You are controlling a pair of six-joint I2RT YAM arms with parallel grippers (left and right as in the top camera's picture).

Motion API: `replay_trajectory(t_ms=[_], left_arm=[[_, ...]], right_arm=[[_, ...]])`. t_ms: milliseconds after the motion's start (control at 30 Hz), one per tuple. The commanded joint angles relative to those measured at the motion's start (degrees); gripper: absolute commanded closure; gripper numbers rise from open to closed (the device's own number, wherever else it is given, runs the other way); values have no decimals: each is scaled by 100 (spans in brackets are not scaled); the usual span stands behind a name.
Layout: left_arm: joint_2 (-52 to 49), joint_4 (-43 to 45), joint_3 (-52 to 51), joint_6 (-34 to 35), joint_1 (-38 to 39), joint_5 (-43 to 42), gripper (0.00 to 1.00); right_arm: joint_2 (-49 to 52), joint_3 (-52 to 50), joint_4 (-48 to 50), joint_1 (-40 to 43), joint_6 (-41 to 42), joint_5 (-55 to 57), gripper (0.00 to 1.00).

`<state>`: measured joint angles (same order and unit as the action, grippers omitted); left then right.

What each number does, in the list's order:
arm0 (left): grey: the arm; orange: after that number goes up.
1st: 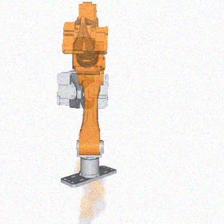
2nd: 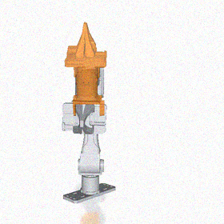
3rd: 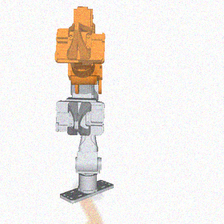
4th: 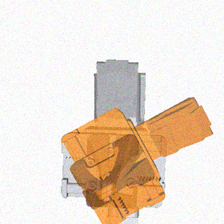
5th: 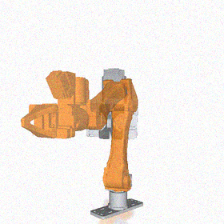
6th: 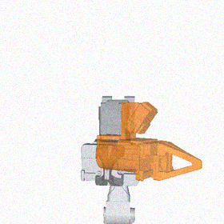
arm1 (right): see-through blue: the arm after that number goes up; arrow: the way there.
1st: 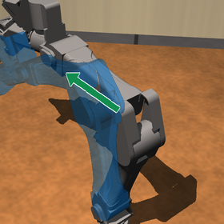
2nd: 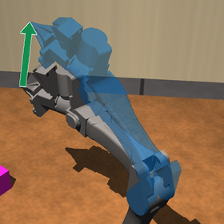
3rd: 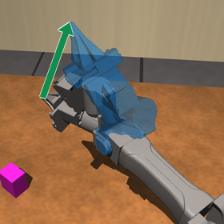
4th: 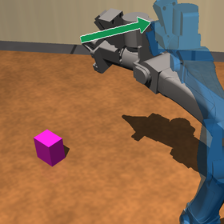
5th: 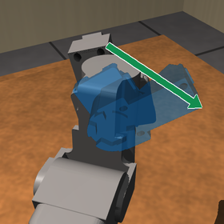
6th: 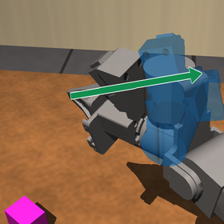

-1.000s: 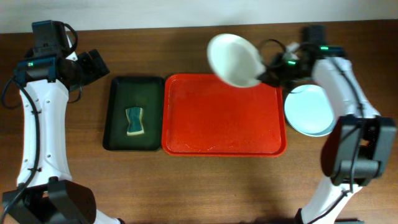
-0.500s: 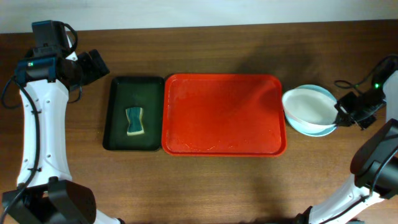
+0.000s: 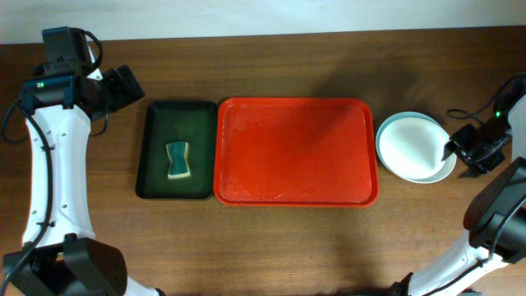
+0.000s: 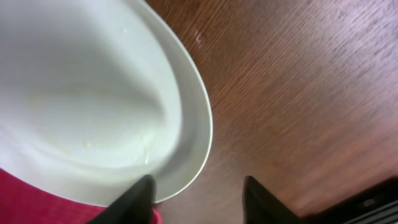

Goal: Clean dirty plates on tray and stack at the side
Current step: 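Carry the plate right and lower it onto the stacked plates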

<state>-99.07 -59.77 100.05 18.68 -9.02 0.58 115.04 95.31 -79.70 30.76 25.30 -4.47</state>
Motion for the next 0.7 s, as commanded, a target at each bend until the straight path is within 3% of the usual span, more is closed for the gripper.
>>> replay_trajectory(t_ms=[0,200,300,333,367,400,667], left_arm=[[-28,7,-13,57,11,-39,1],[-28,7,-13,57,11,-39,1],[-28,7,-13,57,11,-39,1],[-28,7,-13,57,11,-39,0],[-28,7,-13,57,11,-39,1],[-28,7,-13,57,11,-39,1],[-28,7,-13,57,11,-39,1]], right_arm=[[2,48,-9,-4,-308,72,33],[2,-177,-66,-4,-387,153,25],[2,-275,151,-4,-389,518,26],[2,-275,181,-4,-387,511,51],[2,-273,216,-2,-387,492,88],[2,-264,219,0,-385,494,96],[2,-315,-26,151,-146,988,96]])
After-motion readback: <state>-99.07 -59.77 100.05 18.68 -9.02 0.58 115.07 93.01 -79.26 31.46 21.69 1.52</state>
